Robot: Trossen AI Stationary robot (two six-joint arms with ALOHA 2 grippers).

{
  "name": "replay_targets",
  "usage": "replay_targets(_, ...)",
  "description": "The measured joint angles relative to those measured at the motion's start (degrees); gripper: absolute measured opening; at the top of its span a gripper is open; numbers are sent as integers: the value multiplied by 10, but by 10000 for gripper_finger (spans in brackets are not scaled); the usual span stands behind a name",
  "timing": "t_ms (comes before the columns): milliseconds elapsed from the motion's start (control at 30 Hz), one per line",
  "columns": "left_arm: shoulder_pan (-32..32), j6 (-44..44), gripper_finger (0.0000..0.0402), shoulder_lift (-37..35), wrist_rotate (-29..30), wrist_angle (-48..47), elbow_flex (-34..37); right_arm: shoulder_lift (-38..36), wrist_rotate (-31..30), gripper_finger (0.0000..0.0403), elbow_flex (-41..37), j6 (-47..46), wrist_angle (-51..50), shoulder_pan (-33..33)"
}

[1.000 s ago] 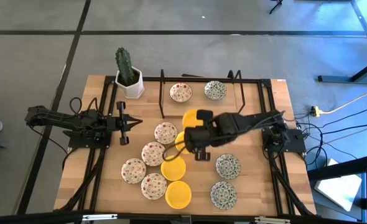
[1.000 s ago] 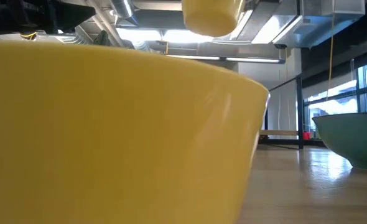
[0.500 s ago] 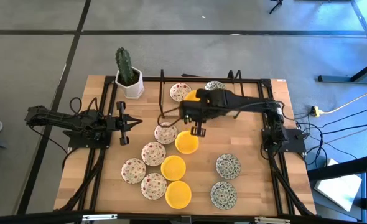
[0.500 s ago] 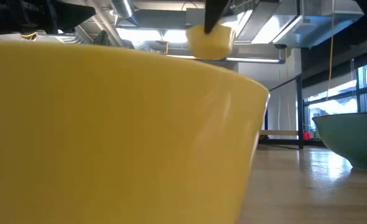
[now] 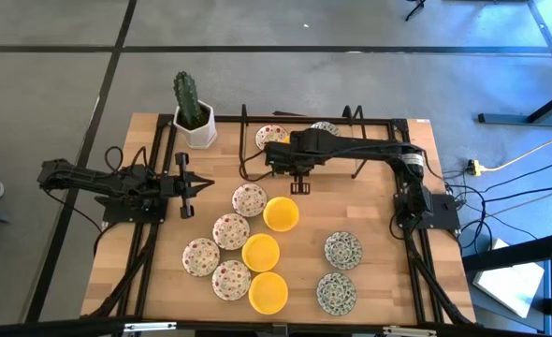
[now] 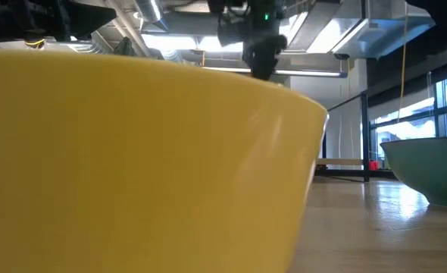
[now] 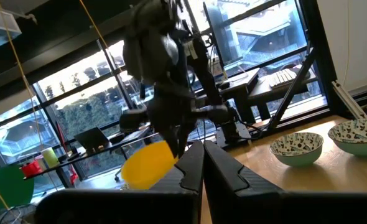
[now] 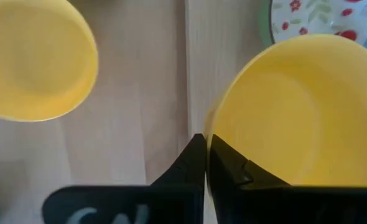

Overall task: Pick & Place Mini bowls
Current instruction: Put the yellow bowl on the shelf

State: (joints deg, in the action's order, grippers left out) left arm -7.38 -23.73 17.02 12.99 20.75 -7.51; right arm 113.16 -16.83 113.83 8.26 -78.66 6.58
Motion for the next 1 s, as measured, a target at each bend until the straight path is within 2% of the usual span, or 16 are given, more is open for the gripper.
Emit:
replay_targets(433,0,0,8,0,0,0,0,0,15,9,-115,-3,90,35)
replay_targets(1000,0,0,7,0,0,0,0,0,37,9,-157,-35,144,33)
